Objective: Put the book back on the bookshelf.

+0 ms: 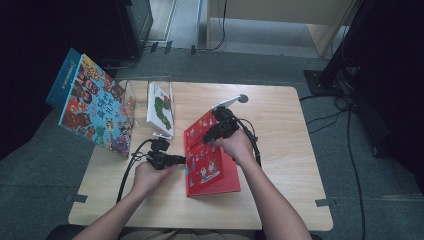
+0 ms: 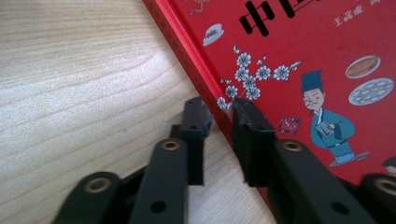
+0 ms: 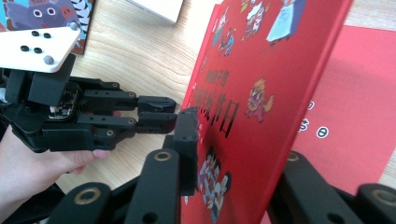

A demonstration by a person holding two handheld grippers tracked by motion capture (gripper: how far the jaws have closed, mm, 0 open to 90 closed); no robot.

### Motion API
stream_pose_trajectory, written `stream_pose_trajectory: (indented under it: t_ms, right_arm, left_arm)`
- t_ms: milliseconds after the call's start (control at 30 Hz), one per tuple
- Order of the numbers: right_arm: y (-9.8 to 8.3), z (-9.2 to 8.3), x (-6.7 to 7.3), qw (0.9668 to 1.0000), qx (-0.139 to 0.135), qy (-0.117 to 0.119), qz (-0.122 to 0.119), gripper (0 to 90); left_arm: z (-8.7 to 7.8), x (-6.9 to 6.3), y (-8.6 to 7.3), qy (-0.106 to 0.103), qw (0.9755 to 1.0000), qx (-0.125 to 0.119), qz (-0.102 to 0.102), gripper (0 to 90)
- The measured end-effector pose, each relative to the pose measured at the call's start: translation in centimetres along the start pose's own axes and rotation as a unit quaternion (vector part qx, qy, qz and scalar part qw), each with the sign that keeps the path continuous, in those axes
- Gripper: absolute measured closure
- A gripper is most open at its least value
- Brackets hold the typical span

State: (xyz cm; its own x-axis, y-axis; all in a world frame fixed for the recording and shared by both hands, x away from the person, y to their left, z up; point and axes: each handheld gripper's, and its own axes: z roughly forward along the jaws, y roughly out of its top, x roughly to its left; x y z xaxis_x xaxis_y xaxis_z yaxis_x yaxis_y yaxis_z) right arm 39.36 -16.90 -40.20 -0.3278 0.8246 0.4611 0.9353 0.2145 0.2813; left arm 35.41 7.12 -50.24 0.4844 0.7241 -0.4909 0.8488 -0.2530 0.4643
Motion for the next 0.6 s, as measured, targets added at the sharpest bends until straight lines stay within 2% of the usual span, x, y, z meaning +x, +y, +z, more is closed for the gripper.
stream_pose_trajectory:
  t_ms: [67,200,300,367,467,600]
  right_arm:
    - [0.2,0.0,-0.1,1.0,0.004,0.0,0.001,77.8]
    - [0.4,-0.1,-0.3,0.9999,0.012,0.009,0.008,79.7]
    - [0.6,-0.2,-0.2,0.9997,0.017,0.017,0.008,81.7]
    - [0.8,-0.2,0.1,0.9996,0.021,0.018,0.007,82.1]
    - [1.0,-0.3,0.4,0.9996,0.027,0.012,0.003,82.5]
    - [1.3,-0.6,0.7,0.9995,0.031,0.006,-0.001,83.7]
  left_arm:
    - [0.0,0.1,0.2,-0.015,0.9998,0.005,-0.008,62.9]
    - [-0.1,0.0,0.4,-0.014,0.9998,0.009,-0.004,54.6]
    - [-0.3,0.2,0.5,-0.012,0.9999,0.008,-0.005,50.5]
    - [-0.4,0.2,0.6,-0.016,0.9998,0.01,-0.006,50.9]
    - [-0.5,0.1,0.5,-0.008,0.9999,0.007,0.005,51.2]
    - [-0.4,0.0,0.3,0.006,0.9995,0.004,0.032,50.7]
